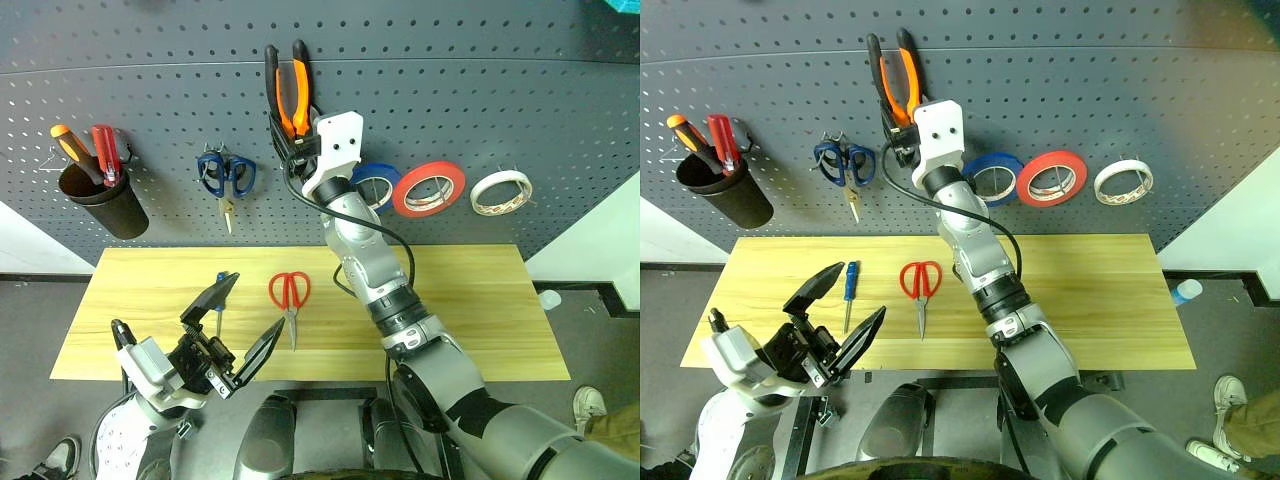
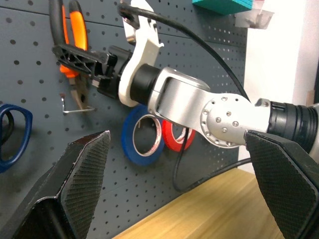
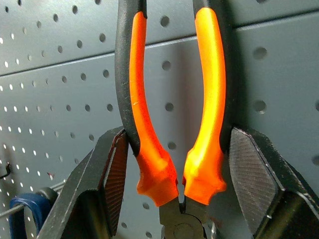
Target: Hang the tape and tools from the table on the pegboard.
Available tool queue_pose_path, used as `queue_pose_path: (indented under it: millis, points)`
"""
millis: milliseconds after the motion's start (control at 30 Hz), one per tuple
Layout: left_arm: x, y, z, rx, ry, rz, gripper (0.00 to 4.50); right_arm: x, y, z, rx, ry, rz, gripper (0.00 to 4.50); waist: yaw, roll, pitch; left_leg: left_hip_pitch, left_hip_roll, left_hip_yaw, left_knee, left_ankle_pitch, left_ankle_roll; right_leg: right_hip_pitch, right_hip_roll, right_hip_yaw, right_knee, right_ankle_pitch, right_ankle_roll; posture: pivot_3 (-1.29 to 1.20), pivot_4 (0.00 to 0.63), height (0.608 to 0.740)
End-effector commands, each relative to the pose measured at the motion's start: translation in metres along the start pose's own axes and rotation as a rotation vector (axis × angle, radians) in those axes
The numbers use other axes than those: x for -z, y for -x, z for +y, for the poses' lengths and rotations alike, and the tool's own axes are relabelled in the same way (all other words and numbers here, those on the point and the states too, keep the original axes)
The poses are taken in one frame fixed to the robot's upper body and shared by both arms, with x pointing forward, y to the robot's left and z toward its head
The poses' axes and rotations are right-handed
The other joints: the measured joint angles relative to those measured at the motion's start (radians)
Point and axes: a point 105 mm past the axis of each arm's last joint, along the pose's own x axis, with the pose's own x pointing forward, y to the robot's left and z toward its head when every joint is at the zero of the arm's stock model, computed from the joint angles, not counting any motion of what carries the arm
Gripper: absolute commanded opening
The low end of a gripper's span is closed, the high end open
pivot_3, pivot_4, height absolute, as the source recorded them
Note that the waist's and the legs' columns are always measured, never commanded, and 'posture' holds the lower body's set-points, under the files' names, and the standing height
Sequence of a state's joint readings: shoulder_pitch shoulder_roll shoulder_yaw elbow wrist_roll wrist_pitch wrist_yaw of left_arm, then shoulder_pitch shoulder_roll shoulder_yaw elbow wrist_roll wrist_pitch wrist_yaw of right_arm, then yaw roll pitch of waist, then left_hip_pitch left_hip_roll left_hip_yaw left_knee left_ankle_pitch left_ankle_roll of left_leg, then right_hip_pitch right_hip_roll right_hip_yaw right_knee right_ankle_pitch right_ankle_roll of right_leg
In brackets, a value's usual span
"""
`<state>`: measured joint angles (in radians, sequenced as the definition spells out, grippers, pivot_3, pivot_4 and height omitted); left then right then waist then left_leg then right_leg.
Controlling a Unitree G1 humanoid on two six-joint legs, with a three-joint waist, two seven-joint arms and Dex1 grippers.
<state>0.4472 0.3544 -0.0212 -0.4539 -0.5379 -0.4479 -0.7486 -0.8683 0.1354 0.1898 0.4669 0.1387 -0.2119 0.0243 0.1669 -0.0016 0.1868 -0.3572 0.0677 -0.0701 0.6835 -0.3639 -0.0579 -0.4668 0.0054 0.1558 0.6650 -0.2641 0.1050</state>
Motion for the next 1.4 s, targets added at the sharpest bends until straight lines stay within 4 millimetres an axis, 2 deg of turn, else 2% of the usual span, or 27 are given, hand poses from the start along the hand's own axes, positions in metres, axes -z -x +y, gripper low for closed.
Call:
queue_pose_path:
  millis: [33, 233, 300, 433, 800, 1033, 1200, 1400]
  points:
    - [-0.010, -0.002, -0.001, 0.009, -0.020, -0.035, 4.50, -0.025, -0.010, 0.036, -0.035, -0.109, -0.093, 2.61, -0.004, 0.000, 0.000, 0.000, 0.000, 0.000, 0.000, 0.000, 0.000, 0.000, 0.000, 0.000, 0.000, 0.000, 0.000, 0.44, 0.172, 0.687]
    - [-0.009, -0.001, -0.002, 0.006, -0.019, -0.033, 4.50, -0.021, -0.006, 0.046, -0.072, -0.128, -0.070, 2.61, -0.017, -0.001, 0.004, 0.000, 0.000, 0.000, 0.000, 0.000, 0.000, 0.000, 0.000, 0.000, 0.000, 0.000, 0.000, 0.44, 0.175, 0.687]
    - [-0.009, 0.000, -0.002, 0.004, -0.020, -0.032, 4.50, -0.020, -0.005, 0.047, -0.076, -0.128, -0.065, 3.35, -0.020, -0.001, 0.006, 0.000, 0.000, 0.000, 0.000, 0.000, 0.000, 0.000, 0.000, 0.000, 0.000, 0.000, 0.000, 0.44, 0.175, 0.687]
    - [-0.009, 0.000, -0.002, 0.001, -0.020, -0.033, 4.50, -0.018, -0.004, 0.048, -0.082, -0.128, -0.056, 4.45, -0.018, -0.001, 0.007, -0.001, 0.000, 0.000, 0.000, 0.000, 0.000, -0.001, 0.000, 0.000, 0.000, 0.000, 0.000, 0.44, 0.175, 0.687]
    - [-0.002, -0.002, -0.001, 0.003, -0.018, -0.037, 4.50, -0.015, -0.002, 0.045, -0.090, -0.111, -0.042, 4.45, -0.019, -0.001, 0.007, -0.001, 0.000, 0.000, 0.000, 0.000, 0.000, 0.000, 0.000, 0.000, 0.000, 0.000, 0.000, 0.43, 0.154, 0.687]
    - [0.009, -0.012, 0.005, 0.019, -0.026, -0.077, 4.50, -0.026, 0.011, 0.029, -0.088, -0.067, -0.054, 4.45, -0.016, -0.005, 0.003, -0.001, 0.000, 0.000, 0.000, 0.000, 0.000, 0.000, 0.000, 0.000, -0.001, 0.000, 0.000, 0.39, 0.091, 0.687]
    - [0.020, -0.029, 0.011, 0.037, -0.036, -0.133, 4.50, -0.032, 0.020, 0.017, -0.089, -0.019, -0.051, 4.45, -0.016, -0.007, -0.004, -0.002, 0.000, 0.000, 0.000, 0.001, -0.003, -0.001, 0.000, 0.000, -0.001, 0.002, 0.003, 0.37, 0.052, 0.687]
    - [0.027, -0.044, 0.024, 0.038, -0.062, -0.185, 4.50, -0.039, 0.037, -0.005, -0.061, 0.047, -0.036, 4.45, -0.008, -0.012, -0.048, -0.002, 0.000, 0.000, -0.001, 0.003, -0.005, 0.000, 0.000, 0.000, -0.002, 0.003, 0.004, 0.35, 0.006, 0.687]
